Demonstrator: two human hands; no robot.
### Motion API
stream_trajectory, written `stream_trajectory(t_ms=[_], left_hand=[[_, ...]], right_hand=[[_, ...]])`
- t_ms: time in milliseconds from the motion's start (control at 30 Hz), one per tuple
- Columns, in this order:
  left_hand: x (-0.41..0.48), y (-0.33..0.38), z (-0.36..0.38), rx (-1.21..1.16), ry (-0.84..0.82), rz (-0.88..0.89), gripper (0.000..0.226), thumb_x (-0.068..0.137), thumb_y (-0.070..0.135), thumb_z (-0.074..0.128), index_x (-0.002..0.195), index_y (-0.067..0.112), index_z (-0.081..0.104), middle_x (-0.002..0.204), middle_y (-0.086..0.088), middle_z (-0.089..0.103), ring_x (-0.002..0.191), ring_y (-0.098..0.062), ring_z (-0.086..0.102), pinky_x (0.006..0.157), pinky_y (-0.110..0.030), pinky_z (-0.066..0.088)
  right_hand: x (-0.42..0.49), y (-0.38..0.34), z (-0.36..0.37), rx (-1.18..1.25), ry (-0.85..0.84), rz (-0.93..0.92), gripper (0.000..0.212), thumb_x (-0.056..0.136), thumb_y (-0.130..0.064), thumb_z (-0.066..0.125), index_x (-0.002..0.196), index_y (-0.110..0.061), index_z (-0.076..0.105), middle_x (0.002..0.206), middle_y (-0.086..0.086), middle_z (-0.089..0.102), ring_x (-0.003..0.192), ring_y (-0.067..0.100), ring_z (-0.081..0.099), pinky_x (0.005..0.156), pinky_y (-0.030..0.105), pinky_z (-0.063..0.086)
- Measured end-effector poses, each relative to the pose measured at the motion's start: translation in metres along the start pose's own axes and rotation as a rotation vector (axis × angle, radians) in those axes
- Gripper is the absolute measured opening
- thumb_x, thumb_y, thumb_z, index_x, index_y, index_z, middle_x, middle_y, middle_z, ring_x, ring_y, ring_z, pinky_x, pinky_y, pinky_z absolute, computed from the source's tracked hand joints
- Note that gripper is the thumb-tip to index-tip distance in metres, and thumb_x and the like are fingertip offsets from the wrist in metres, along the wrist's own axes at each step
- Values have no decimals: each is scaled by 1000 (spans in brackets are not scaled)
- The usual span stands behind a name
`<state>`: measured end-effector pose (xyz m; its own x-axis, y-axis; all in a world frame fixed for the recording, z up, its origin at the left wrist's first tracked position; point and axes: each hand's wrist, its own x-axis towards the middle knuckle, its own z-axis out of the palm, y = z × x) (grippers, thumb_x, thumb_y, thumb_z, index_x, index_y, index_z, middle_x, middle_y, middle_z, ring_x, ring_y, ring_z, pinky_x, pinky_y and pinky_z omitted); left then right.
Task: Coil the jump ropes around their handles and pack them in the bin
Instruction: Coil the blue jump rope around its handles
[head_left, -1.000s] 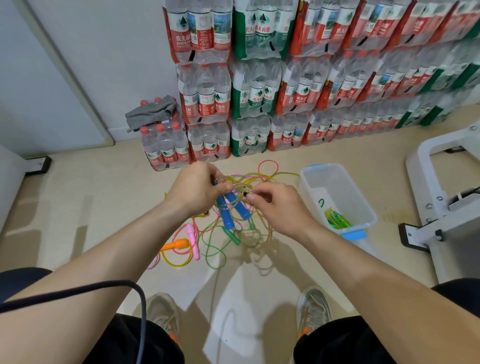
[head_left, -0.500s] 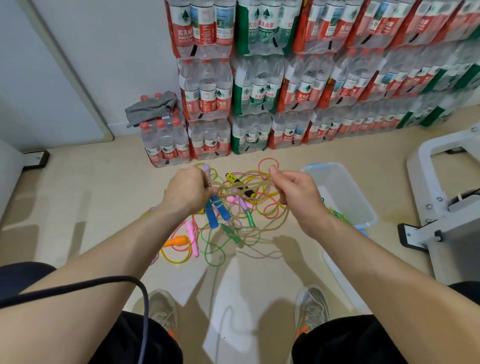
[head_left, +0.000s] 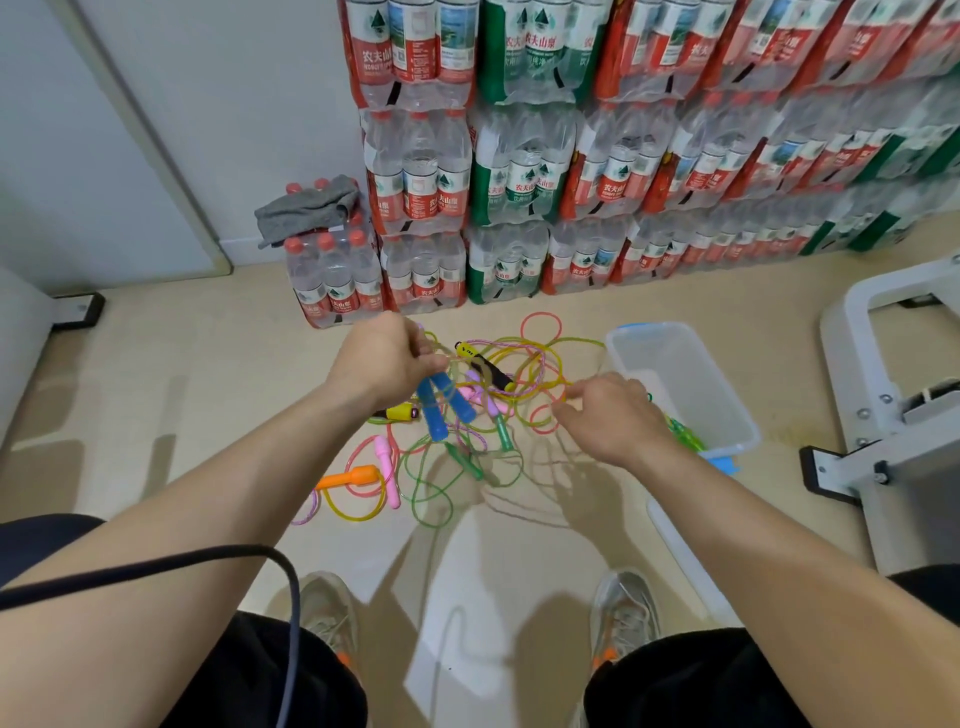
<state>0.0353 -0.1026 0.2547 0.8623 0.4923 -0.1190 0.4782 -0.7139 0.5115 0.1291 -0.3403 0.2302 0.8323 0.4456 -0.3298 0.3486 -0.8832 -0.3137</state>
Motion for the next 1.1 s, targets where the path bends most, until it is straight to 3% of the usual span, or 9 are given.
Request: stream_trajectory(t_ms=[33,100,167,233,300,500,667,800,1100], left_hand=[[-2,6,-2,-26,-20,32,26,84,37,79,71,18,66,67,2,64,65,-18,59,56,-29,38],[-6,16,-5,-73,-69,90,27,83,38,80,69,21,63,70,0,68,65,-20,63,55,-30,45],[-10,23,-6,-118,-103,134,24,83,36,80,72,20,66,75,-6,72,67,-24,68,60,-35,53],[-14,26,-6,-207,-135,158,20,84,31,80,78,16,69,80,-10,73,68,-28,70,63,-42,59],[-16,26,-7,-312,-174,149,17,85,25,80,82,11,70,83,-15,71,67,-33,70,65,-49,60],[-23,30,-11,-592,-240,26,14,88,12,74,93,-1,70,74,-15,58,51,-14,55,52,-22,54],[-26,32,-6,-652,-275,-28,19,93,13,69,98,-6,67,74,-15,63,48,-13,58,53,-24,56],[-28,35,2,-664,-265,-42,16,94,16,69,89,1,65,65,-12,65,47,-16,59,51,-27,52],[-35,44,17,-689,-205,-50,23,93,11,70,97,-10,63,72,-19,66,51,-10,65,50,-21,54]], right_hand=[[-1,-3,0,1,10,-49,33,97,-33,52,126,-26,65,130,10,55,129,37,44,106,43,40],[-3,-12,-4,208,51,-210,50,90,-24,57,140,-26,56,143,2,49,136,26,39,113,37,32],[-5,-22,-7,466,32,-313,45,82,-28,59,127,-29,66,133,-5,58,126,14,47,107,34,38],[-8,-30,-8,675,-57,-324,17,85,-26,61,98,-29,73,103,1,69,98,9,59,88,34,46],[-12,-34,-9,799,-87,-353,8,92,-22,65,85,-20,69,77,8,64,72,12,57,71,32,45],[-5,-24,-8,680,-162,-411,32,72,-34,87,91,-22,65,82,-9,54,74,5,49,75,32,46],[-7,-26,-8,708,-131,-453,22,78,-30,82,94,-20,70,88,2,58,77,10,53,75,34,43],[-11,-28,-8,764,-194,-425,19,89,-20,74,108,-21,72,82,-18,61,68,-2,55,69,19,41],[-13,-26,-6,682,-173,-362,15,87,-32,73,97,-22,74,78,-10,66,70,2,60,70,27,46]])
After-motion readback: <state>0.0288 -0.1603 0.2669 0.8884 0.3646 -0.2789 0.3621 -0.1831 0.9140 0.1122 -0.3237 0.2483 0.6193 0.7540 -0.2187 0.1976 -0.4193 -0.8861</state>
